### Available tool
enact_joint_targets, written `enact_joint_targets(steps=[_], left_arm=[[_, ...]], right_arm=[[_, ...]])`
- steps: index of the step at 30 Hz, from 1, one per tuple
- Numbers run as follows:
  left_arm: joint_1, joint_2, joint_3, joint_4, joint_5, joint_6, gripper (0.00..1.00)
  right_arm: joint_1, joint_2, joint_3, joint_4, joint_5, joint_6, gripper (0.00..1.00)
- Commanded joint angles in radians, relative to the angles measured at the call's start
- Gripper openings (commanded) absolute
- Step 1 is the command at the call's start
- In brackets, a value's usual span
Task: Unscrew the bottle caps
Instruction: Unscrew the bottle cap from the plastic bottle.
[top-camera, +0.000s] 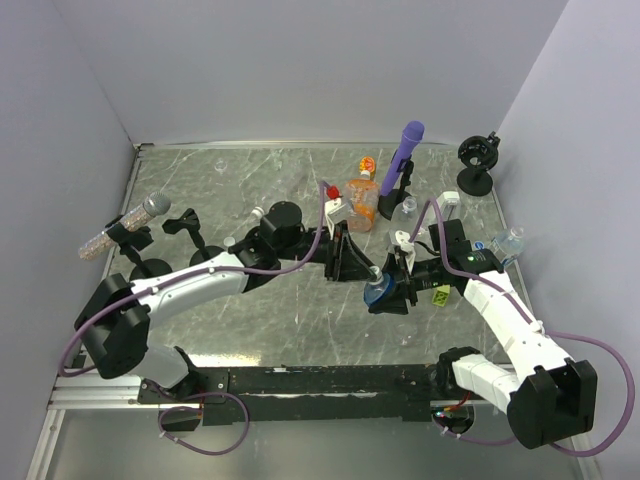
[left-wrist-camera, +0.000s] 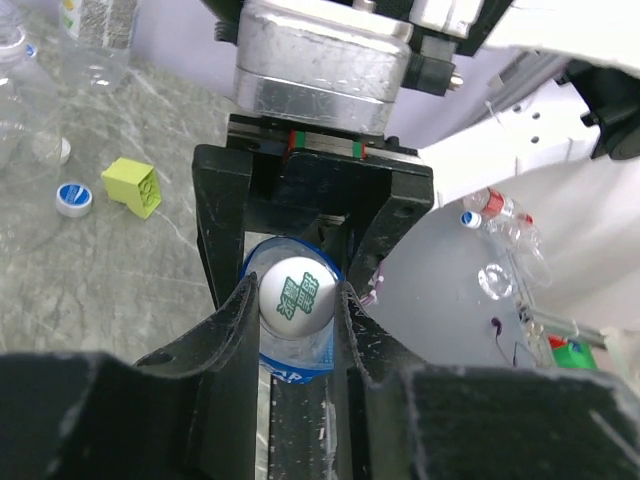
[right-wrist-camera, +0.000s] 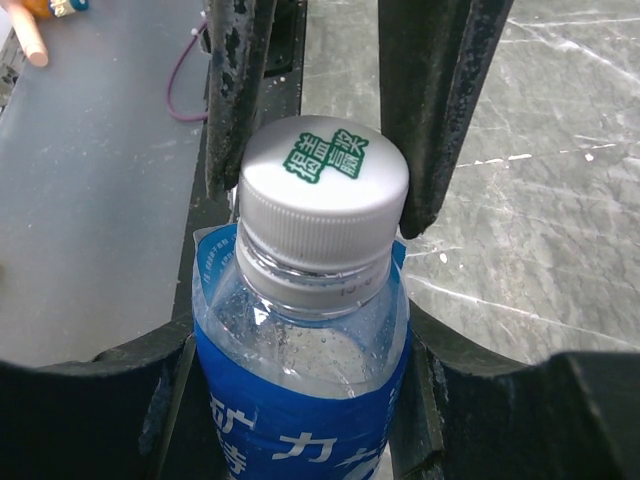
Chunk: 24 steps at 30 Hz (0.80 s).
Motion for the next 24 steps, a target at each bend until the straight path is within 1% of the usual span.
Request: enact_joint_targets(steps=[1,3,5,7,11,13,14,17,21,24], left_arm=[[-0.042,-0.085,0.011,-0.024,-0.156,-0.084,0.01],[-0.072,-0.133,-0.008,-0.047,-0.268,-0.146,0.01],[-0.115,-0.174,-0.002,-0.122,-0.442,-0.225,0.01],[-0.147,-0.198,0.035,-0.272,-0.604,-0.34,0.01],[-0.187,-0.181,0.136,-0.553,-0.837,-0.56,0.01],[-0.212,-0.165,0.188,-0.635,-0.899,-0.636,0.01],[-0.221,-0.153,0.201,-0.646,-0.915,-0.661,0.01],[-0.25,-0.106,0.282,-0.718,-0.937,-0.717,0.01],[-0.287,-0.034,0.401,-0.807,-1.004,-0.717,0.01],[-0.296,-0.014,0.432,-0.825,-1.025,-0.707,0.01]], right_arm=[[0.004,-0.003,0.038,0.022,-0.033,-0.038,0.13],[0.004,-0.002,0.038,0.023,-0.033,-0.038,0.13],[0.004,-0.002,0.039,0.022,-0.033,-0.039,0.13],[0.004,-0.002,0.038,0.023,-0.033,-0.038,0.13],[0.004,-0.002,0.038,0.022,-0.035,-0.038,0.13],[0.004,-0.002,0.038,0.023,-0.033,-0.036,0.13],[0.004,-0.003,0.036,0.023,-0.033,-0.038,0.13],[0.004,-0.003,0.036,0.025,-0.03,-0.036,0.13],[0.004,-0.008,0.036,0.025,-0.03,-0.036,0.13],[0.004,-0.006,0.038,0.023,-0.032,-0.036,0.13]])
